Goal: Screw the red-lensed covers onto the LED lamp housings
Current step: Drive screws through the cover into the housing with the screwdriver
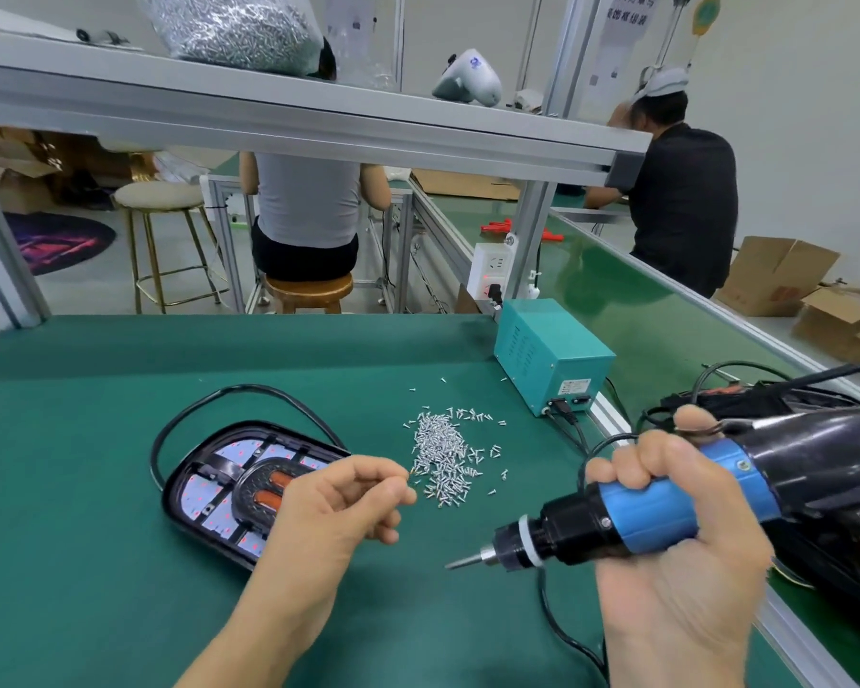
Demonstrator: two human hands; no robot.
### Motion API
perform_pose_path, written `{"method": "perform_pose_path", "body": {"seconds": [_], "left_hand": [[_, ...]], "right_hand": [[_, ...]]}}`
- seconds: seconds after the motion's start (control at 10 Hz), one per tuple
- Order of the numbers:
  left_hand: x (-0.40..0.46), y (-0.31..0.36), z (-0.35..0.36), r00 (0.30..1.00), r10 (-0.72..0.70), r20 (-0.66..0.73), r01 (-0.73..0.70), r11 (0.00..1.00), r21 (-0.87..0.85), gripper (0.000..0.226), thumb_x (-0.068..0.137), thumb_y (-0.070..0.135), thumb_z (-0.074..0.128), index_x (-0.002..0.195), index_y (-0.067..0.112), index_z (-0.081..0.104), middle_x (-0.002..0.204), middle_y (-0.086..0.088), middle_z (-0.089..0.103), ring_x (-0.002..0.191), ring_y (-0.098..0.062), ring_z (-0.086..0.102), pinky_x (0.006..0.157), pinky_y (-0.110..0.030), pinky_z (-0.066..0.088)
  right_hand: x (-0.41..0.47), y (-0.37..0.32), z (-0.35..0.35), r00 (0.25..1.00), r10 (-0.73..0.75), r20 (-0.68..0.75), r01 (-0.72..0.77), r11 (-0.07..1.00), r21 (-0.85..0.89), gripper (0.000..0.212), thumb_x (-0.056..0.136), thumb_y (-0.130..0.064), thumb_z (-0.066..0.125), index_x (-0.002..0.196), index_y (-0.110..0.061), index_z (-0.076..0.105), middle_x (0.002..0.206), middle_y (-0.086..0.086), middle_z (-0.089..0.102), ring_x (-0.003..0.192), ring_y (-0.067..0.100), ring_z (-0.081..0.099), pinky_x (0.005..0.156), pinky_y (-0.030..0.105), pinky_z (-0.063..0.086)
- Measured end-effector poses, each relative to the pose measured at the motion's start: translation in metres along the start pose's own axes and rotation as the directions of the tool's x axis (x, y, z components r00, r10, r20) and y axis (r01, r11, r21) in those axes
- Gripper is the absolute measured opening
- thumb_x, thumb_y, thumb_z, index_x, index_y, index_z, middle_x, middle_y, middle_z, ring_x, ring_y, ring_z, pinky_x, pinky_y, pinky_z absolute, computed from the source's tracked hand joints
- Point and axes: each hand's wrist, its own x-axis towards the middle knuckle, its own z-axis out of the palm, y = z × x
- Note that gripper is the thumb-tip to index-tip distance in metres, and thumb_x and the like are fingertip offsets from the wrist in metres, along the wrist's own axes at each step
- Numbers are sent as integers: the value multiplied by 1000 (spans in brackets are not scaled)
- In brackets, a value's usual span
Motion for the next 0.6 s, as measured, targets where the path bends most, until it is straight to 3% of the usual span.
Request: {"method": "perform_pose_path", "body": {"seconds": [0.1,0.2,0.6], "left_hand": [[-6,8,-7,999,-39,17,41,992,-123,12,61,12,71,71,9,76,71,-14,69,55,-12,57,52,-20,49],[-13,12,-13,999,-40,20,43,982,-183,21,56,14,72,75,9,78,73,-13,70,57,-12,59,54,-20,50],[-26,15,-31,999,-38,-34,30,979,-201,20,60,10,71,77,5,77,73,-14,70,59,-13,60,53,-22,51]], "right_hand": [[105,-44,89,990,-44,-138,31,995,-94,21,75,-8,49,88,-23,55,60,-9,44,52,7,43,60,18,46],[97,-52,80,997,-71,37,67,993,96,21,76,-9,47,88,-23,55,59,-9,45,52,6,44,61,18,45],[93,-43,103,995,-31,97,18,991,134,19,76,-9,46,88,-22,53,58,-10,46,51,6,44,60,20,44]]}}
